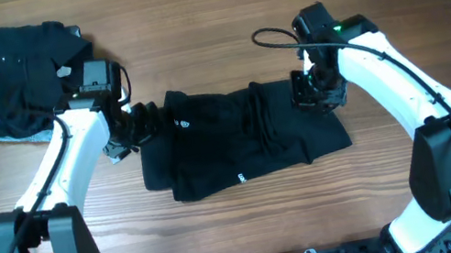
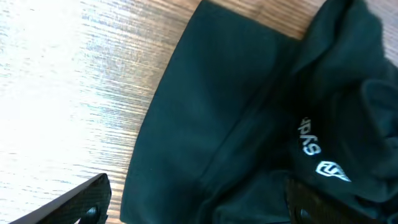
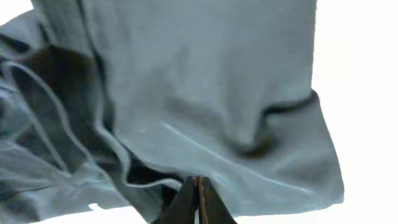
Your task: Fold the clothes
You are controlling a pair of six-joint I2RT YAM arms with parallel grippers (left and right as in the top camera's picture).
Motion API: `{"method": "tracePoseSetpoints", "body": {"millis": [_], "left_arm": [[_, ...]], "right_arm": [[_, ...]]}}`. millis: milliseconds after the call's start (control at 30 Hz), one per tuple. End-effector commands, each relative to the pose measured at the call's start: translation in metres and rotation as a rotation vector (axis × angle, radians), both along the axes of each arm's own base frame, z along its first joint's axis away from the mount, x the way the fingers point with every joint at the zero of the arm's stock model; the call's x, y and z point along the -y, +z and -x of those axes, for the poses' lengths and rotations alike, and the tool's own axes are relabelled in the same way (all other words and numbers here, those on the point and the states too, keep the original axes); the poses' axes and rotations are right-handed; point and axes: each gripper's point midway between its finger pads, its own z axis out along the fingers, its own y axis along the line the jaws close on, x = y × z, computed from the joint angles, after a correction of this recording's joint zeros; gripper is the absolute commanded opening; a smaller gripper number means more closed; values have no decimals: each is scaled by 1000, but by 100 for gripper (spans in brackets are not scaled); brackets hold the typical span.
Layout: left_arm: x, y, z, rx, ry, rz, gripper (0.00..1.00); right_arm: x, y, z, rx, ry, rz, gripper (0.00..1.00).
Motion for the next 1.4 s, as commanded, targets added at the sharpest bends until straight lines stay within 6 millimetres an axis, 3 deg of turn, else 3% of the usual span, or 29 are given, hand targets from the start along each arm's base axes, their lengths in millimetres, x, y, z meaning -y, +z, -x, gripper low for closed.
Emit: {"method": "tracePoseSetpoints", "body": {"millis": [0,33,100,200,233,300,367,433,500,567,667,767,900,1100,1200,1233,1333,1367], "left_arm": [[-1,-6,0,0,-6,-14,89],[-1,-6,-2,5,-6,-13,89],[-1,-6,-3,11,-6,-12,89],[-1,-6,-3,11,-6,-12,93],[-1,-6,-3,11,-6,-12,95],[-1,-6,-3,10,-6,-12,97],[-1,-6,-3,10,-6,-12,99],[3,-5,-2,8,-9,10,100],[6,-5,-3,9,-15,28,100],[11,-7,-4,22,-91,49,100],[38,-14,-7,34,-232,192,100],[43,-41,-1,-35,-269,221,100],[52,-64,8,-79,-375,281,100],[87,-61,20,-50,-559,447,98],[102,-67,27,-61,-617,434,84],[105,-68,28,-64,-629,421,71],[105,-73,31,-85,-622,372,14],[102,-74,30,-95,-594,356,4]], "right_arm": [[-1,-25,30,-83,14,23,4],[-11,-32,39,-104,28,-17,4],[-53,-34,50,-109,140,-225,4],[-123,-2,64,-32,435,-594,4],[-138,11,68,-6,515,-680,4],[-149,26,64,37,561,-719,4],[-139,26,46,84,535,-632,4],[-100,13,14,119,363,-389,4],[-63,8,-6,141,224,-259,4],[-42,8,-16,147,160,-239,4],[-9,8,-27,151,62,-231,4],[18,8,-34,155,-15,-228,4],[30,7,-35,154,-23,-221,4],[30,8,-38,171,-21,-222,5],[30,8,-40,178,-20,-222,4],[30,8,-40,178,-20,-223,4],[30,8,-40,178,-20,-223,4],[30,8,-40,178,-20,-223,4]]}}
